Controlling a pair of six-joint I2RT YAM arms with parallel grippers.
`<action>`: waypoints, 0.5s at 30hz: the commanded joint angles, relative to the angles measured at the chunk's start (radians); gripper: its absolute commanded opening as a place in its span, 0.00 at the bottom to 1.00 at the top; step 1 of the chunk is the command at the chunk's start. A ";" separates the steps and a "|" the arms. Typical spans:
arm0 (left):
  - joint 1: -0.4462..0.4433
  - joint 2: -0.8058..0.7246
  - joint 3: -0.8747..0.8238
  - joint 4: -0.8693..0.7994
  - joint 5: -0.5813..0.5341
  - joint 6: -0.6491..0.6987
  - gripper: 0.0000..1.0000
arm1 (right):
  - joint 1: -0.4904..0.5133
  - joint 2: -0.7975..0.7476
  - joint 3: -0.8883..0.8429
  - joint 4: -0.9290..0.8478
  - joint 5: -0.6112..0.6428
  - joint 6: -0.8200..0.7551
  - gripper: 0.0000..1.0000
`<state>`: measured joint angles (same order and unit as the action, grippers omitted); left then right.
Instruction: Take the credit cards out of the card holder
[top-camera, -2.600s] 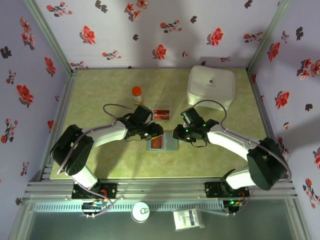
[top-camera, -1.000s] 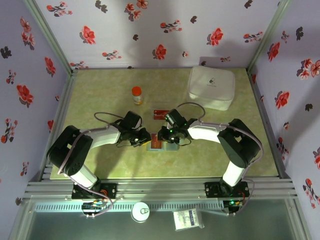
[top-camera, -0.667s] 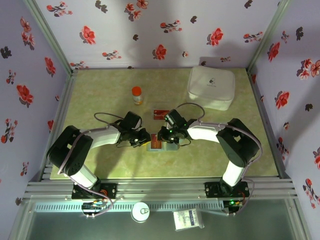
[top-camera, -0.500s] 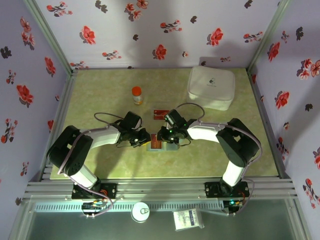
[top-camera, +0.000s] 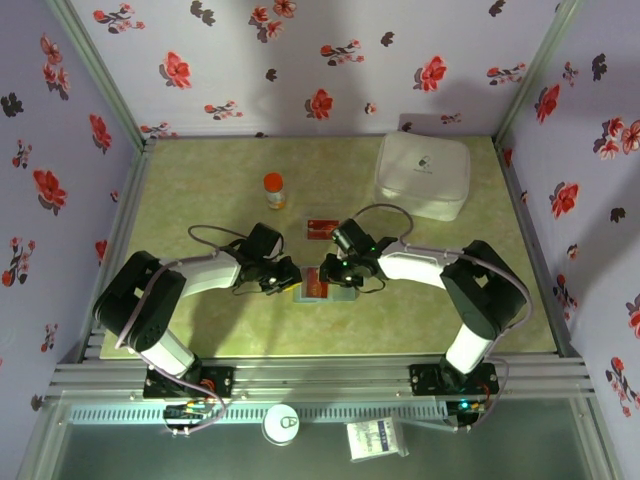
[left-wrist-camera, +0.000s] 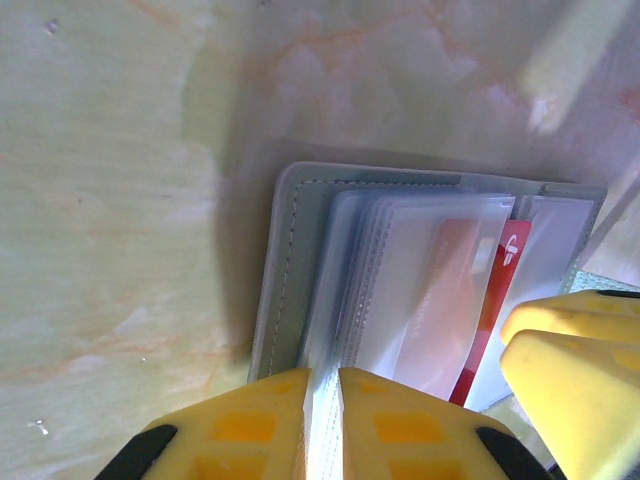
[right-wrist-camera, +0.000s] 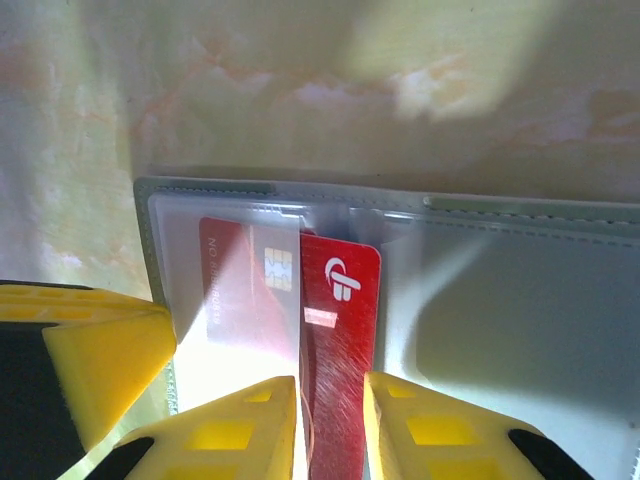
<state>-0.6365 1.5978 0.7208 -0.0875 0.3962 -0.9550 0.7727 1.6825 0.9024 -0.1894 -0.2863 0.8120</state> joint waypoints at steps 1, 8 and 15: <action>0.004 -0.037 0.014 -0.045 -0.012 0.007 0.14 | 0.006 -0.049 -0.006 -0.027 0.035 -0.019 0.25; -0.001 -0.080 0.045 -0.080 -0.012 0.012 0.11 | 0.007 -0.076 -0.023 -0.025 0.040 -0.007 0.25; -0.045 -0.013 0.111 -0.092 -0.002 0.027 0.02 | 0.002 -0.083 -0.047 0.006 0.021 0.016 0.25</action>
<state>-0.6640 1.5509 0.7959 -0.1513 0.3935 -0.9535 0.7727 1.6203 0.8738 -0.1909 -0.2687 0.8139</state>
